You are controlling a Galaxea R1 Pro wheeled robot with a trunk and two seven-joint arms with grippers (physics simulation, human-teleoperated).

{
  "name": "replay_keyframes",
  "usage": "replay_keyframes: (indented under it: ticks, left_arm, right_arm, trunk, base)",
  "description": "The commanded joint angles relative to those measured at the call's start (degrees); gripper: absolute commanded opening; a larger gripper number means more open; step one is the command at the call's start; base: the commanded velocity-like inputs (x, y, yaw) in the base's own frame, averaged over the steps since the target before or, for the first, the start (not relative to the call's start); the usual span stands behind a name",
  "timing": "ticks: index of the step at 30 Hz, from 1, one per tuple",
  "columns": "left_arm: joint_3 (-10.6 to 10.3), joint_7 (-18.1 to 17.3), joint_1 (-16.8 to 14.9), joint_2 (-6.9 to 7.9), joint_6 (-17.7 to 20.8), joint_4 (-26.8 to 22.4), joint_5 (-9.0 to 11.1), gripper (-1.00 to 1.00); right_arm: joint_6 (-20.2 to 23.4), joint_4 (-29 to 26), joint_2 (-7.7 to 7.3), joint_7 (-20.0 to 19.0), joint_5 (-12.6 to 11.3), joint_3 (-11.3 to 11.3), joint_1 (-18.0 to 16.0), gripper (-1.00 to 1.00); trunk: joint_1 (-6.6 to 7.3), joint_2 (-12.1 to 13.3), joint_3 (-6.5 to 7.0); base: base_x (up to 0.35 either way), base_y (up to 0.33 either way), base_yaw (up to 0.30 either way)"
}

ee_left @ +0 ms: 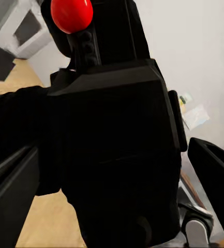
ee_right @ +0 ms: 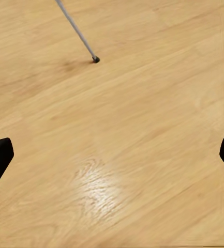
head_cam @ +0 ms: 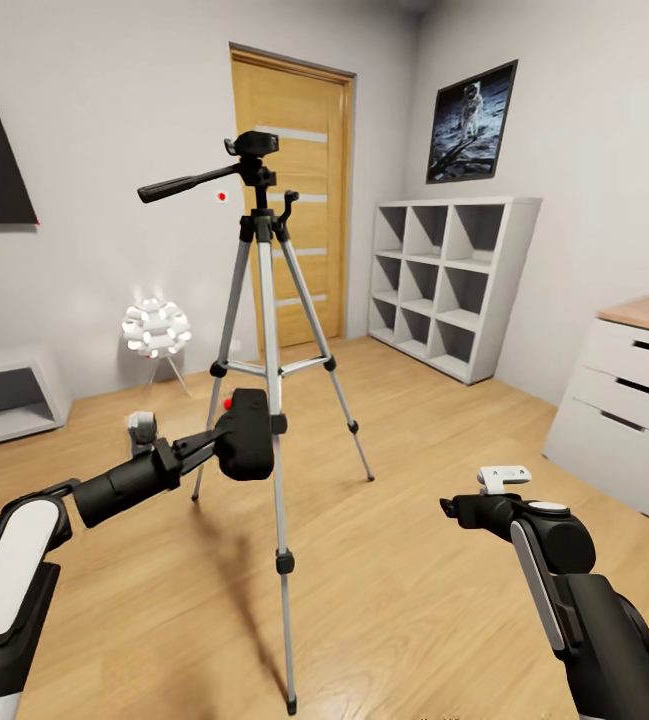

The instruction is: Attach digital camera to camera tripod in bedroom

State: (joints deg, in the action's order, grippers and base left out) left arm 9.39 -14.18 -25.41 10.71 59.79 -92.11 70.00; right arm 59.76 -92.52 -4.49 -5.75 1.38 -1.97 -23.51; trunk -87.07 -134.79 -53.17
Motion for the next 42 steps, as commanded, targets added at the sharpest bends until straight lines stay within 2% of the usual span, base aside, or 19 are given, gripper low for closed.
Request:
replay_keyframes:
  ticks: [1, 4, 5, 6, 14, 22, 24, 25, 26, 27, 29, 30, 34, 35, 36, 39, 40, 42]
  left_arm:
    - [-0.48, -0.73, -0.32, -0.07, 0.21, 0.0, -0.32, -1.0]
    - [-2.28, -0.96, -1.07, -0.25, 0.21, 0.0, 0.5, -1.0]
    - [-3.53, -1.04, -1.66, -0.36, 0.21, 0.0, 0.82, -1.0]
    - [-3.53, -1.04, -1.66, -0.36, 0.21, 0.0, 0.82, -1.0]
    - [-7.9, -1.06, -3.52, -0.74, 0.21, 0.0, 1.25, -1.0]
    - [-10.03, 0.08, -4.62, -2.57, 0.21, 0.0, 1.28, -1.0]
    - [-10.84, 1.24, -4.84, -3.37, 0.21, 0.0, 1.28, -1.0]
    - [-11.68, 3.13, -5.31, -4.35, 0.21, 0.0, 1.28, -1.0]
    - [-11.68, 3.13, -5.31, -4.35, 0.21, 0.0, 1.28, -1.0]
    - [-12.79, 5.97, -6.13, -5.63, 0.21, 0.0, 1.2, -1.0]
    - [-14.16, 9.62, -6.89, -7.16, 0.21, 0.0, 1.13, -1.0]
    - [-16.14, 16.38, -7.97, -9.69, 0.21, 0.0, 0.94, -1.0]
    - [-18.98, 27.47, -9.64, -13.2, 0.21, 0.05, 0.67, -1.0]
    - [-23.7, 39.45, -11.43, -15.8, 0.01, 0.08, 0.6, -1.0]
    - [-24.89, 42.19, -12.17, -16.53, -0.23, 0.08, 0.59, -1.0]
    - [-25.97, 44.7, -12.92, -17.2, -0.65, 0.09, 0.59, -1.0]
    - [-26.83, 46.76, -13.5, -17.69, -0.97, 0.08, 0.58, -1.0]
    - [-26.98, 47.12, -13.6, -17.76, -1.02, 0.06, 0.58, -1.0]
  right_arm:
    - [0.24, -0.03, 0.0, -0.4, 0.2, -0.05, -0.05, 1.0]
    - [0.24, -0.03, 0.02, -0.4, 0.2, -0.03, -0.05, 1.0]
    - [0.24, -0.03, 0.01, -0.4, 0.2, -0.04, -0.05, 1.0]
    - [0.24, -0.03, 0.01, -0.4, 0.2, -0.04, -0.05, 1.0]
    - [0.24, -0.03, -0.06, -0.4, 0.21, -0.05, -0.06, 1.0]
    - [0.24, -0.03, -0.08, -0.4, 0.27, -0.05, -0.06, 1.0]
    - [0.24, -0.03, -0.08, -0.4, 0.26, -0.06, -0.07, 1.0]
    - [0.24, -0.03, -0.08, -0.4, 0.27, -0.11, -0.1, 1.0]
    - [0.24, -0.03, -0.08, -0.4, 0.27, -0.11, -0.1, 1.0]
    - [0.24, -0.03, -0.12, -0.4, 0.28, -0.18, -0.11, 1.0]
    - [0.24, -0.03, -0.14, -0.4, 0.28, -0.23, -0.12, 1.0]
    - [0.24, -0.03, -0.2, -0.4, 0.28, -0.43, -0.13, 1.0]
    - [0.24, -0.03, -0.72, -0.4, 0.34, -0.8, -0.13, 1.0]
    - [0.24, -0.03, -1.58, -0.42, 0.3, -0.86, -0.14, 1.0]
    - [0.24, -0.03, -1.74, -0.43, 0.3, -0.82, -0.14, 1.0]
    - [0.24, -0.03, -1.87, -0.42, 0.29, -0.86, -0.14, 1.0]
    - [0.24, -0.03, -1.98, -0.45, 0.29, -0.91, -0.14, 1.0]
    - [0.24, -0.03, -2.0, -0.46, 0.29, -0.92, -0.14, 1.0]
  trunk:
    - [0.01, -0.02, -0.06]
    - [0.01, -0.02, -0.06]
    - [0.01, -0.02, -0.06]
    - [0.01, -0.02, -0.06]
    - [0.01, -0.02, -0.06]
    - [0.01, -0.02, -0.06]
    - [0.01, -0.02, -0.06]
    - [0.01, -0.02, -0.06]
    - [0.01, -0.02, -0.06]
    - [0.01, -0.02, -0.06]
    - [0.01, -0.02, -0.06]
    - [0.01, -0.02, -0.06]
    - [0.01, -0.02, -0.06]
    - [0.01, -0.02, -0.06]
    - [0.01, -0.02, -0.06]
    - [0.01, -0.02, -0.06]
    - [0.23, 0.38, 0.12]
    - [0.67, 1.18, 0.48]
  base:
    - [0.0, 0.0, -0.223]
    - [0.0, 0.0, -0.24]
    - [0.0, 0.0, -0.255]
    - [0.0, 0.0, -0.255]
    - [0.0, 0.0, -0.265]
    - [0.0, 0.0, -0.27]
    - [0.0, 0.0, -0.271]
    - [0.0, 0.0, -0.271]
    - [0.0, 0.0, -0.271]
    - [0.0, 0.0, -0.271]
    - [0.0, 0.0, -0.271]
    - [0.0, 0.0, -0.272]
    - [0.0, 0.0, -0.272]
    - [0.0, 0.0, -0.272]
    - [0.0, 0.0, -0.272]
    - [0.0, 0.0, -0.272]
    - [0.0, 0.0, -0.272]
    - [0.0, 0.0, -0.272]
